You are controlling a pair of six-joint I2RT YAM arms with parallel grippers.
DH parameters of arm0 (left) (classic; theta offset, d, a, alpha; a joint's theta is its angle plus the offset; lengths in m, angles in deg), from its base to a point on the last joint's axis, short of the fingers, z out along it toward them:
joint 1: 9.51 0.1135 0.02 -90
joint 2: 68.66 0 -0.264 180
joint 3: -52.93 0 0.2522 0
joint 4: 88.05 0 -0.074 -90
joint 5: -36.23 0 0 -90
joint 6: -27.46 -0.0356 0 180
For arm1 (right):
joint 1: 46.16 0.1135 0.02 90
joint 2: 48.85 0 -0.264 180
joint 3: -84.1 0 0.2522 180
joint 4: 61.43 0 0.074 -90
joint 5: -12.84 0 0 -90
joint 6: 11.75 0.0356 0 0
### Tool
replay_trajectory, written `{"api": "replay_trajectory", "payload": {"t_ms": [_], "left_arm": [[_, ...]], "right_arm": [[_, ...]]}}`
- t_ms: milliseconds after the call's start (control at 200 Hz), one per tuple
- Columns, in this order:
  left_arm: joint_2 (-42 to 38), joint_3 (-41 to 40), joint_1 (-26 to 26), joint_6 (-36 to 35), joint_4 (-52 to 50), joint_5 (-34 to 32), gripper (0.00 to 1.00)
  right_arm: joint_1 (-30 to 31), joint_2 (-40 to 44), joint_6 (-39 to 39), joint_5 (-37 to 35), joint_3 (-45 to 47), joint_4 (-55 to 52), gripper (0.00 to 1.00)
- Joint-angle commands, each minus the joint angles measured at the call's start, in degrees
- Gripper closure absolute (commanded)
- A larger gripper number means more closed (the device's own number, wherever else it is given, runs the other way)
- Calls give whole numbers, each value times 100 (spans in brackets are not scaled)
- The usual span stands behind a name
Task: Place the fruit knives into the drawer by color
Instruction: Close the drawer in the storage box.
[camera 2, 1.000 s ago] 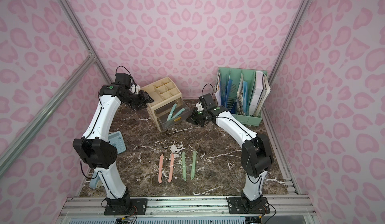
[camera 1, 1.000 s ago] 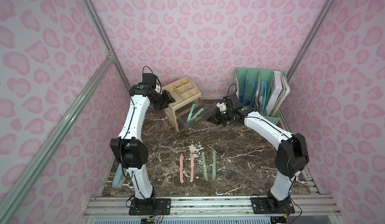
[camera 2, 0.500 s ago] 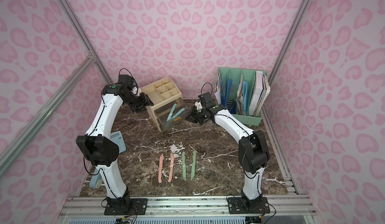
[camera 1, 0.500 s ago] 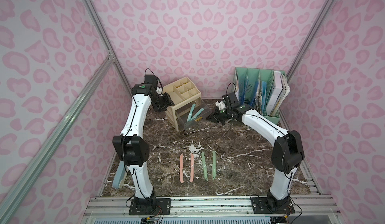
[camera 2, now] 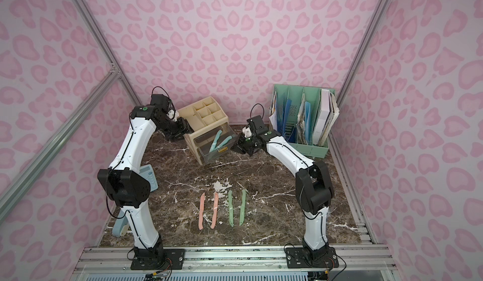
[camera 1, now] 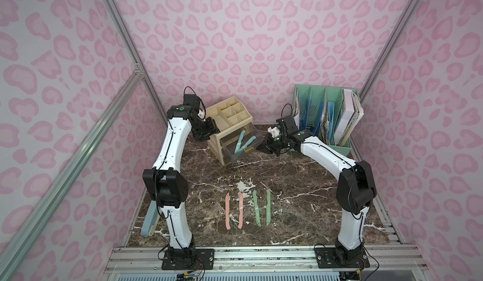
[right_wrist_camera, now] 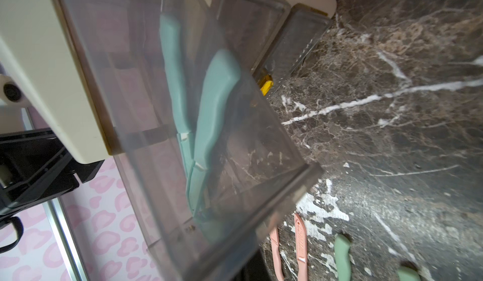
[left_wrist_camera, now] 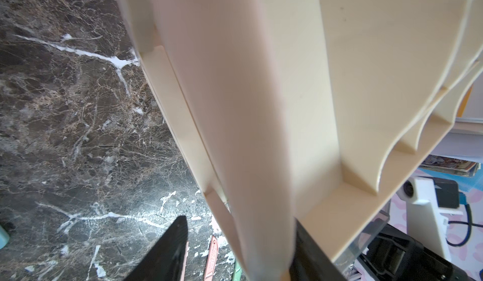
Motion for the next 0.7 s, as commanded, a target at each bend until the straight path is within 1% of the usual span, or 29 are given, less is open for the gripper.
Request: {"api": "replay_trajectory", "payload": {"t_ms": [0,315,700], "left_arm": [[10,-1,-13,-96,-147,-31,39],[-1,-8,-14,-105,-152,-30,39],[-7,-1,0,-114,-161,-48,38]], "right_arm": [[41,-75,-28,113,-117,91,97],[94,-398,-29,164,-533,62,97],[149,-919,-36,259,-1383,-146,98]]}}
